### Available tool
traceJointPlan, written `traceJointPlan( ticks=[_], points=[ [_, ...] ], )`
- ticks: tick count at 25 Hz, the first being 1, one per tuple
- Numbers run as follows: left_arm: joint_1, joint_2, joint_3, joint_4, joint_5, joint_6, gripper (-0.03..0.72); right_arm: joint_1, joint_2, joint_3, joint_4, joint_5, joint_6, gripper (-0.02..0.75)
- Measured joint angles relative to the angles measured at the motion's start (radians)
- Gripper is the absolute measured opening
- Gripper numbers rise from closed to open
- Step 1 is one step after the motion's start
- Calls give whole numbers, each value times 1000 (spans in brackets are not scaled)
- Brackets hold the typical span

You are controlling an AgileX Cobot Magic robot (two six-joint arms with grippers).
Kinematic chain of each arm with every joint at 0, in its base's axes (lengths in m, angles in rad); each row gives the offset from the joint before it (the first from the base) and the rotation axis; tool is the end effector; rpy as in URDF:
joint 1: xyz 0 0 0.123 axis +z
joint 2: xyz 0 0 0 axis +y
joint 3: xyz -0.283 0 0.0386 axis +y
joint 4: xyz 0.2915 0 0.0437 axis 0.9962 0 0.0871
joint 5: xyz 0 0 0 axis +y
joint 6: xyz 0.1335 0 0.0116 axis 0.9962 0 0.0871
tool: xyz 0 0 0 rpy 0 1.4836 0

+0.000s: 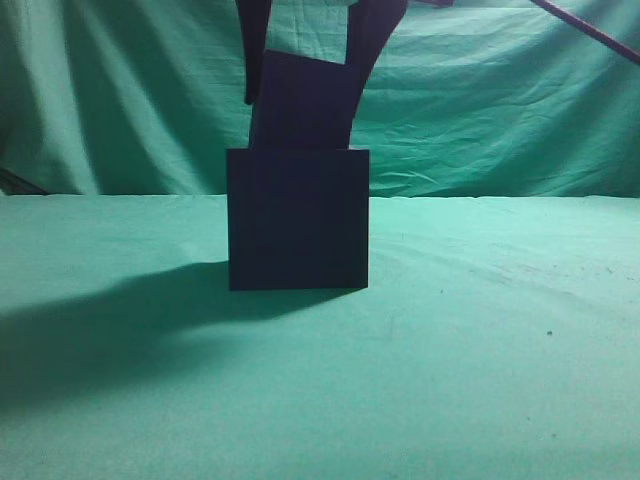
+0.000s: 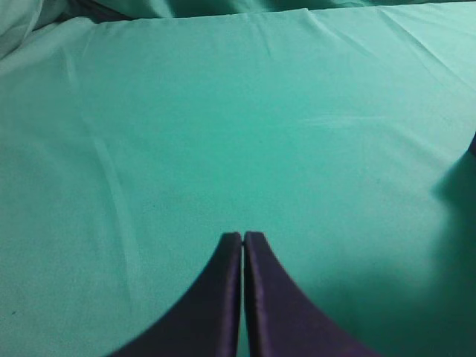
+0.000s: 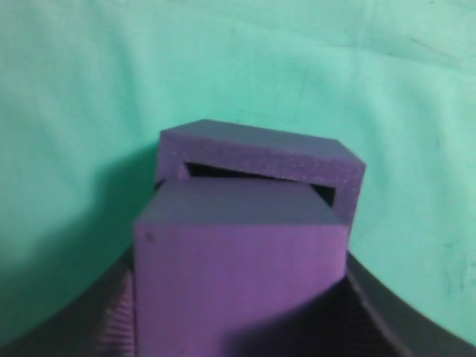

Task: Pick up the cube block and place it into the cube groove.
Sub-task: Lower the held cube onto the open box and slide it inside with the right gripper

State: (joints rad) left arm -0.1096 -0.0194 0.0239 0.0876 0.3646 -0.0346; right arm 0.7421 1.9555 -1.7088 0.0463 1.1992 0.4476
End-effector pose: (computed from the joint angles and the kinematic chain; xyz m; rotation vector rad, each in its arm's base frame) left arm 0.1363 -0.0108 0.1613 0.1234 1.8472 -0.0145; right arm 0.3377 0.3175 0.2111 -0.4195 2.9524 0.2334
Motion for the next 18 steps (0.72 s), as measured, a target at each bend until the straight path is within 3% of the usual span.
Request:
traceJointPlan(
  ticks=[18],
  points=[
    [0, 0, 0, 0, 0, 0, 0, 2, 14, -4, -41, 17, 19, 398]
  ],
)
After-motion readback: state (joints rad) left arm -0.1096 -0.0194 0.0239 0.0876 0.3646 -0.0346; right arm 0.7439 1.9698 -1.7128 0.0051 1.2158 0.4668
